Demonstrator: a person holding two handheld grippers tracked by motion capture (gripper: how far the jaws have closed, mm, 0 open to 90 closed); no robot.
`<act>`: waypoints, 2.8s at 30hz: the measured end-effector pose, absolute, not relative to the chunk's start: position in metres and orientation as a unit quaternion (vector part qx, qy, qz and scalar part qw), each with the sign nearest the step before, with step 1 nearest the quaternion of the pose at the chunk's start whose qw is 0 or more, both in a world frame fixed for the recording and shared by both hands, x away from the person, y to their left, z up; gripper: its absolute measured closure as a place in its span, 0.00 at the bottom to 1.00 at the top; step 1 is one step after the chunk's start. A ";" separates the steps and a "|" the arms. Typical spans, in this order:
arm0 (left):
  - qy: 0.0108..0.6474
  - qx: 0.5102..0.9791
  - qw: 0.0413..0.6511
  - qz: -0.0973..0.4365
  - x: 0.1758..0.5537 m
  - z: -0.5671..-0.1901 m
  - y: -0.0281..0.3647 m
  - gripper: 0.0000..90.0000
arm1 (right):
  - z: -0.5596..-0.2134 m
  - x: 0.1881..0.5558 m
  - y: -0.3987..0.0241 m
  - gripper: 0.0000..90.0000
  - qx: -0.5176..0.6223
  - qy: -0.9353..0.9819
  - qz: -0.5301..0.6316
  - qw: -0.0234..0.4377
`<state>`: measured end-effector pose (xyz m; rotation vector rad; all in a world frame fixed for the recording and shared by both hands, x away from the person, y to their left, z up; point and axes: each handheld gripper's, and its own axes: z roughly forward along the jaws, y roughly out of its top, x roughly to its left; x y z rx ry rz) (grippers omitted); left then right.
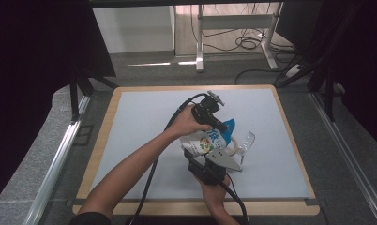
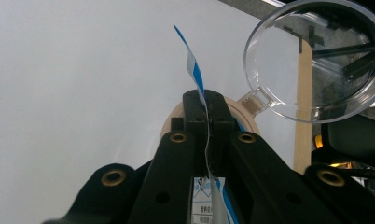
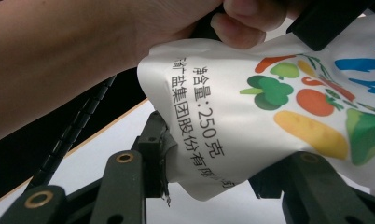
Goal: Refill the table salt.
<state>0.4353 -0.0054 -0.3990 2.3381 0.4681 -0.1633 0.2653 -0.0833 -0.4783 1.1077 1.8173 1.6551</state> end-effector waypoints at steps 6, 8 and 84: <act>0.183 0.910 0.367 -0.064 0.436 -0.398 -0.005 1.00 | -0.477 0.266 -0.083 0.63 0.401 0.657 0.600 0.220; 0.183 0.910 0.367 -0.064 0.437 -0.398 -0.004 1.00 | -0.477 0.266 -0.083 0.63 0.400 0.657 0.600 0.220; 0.188 0.907 0.372 -0.059 0.436 -0.404 -0.002 1.00 | -0.484 0.269 -0.083 0.63 0.395 0.665 0.593 0.222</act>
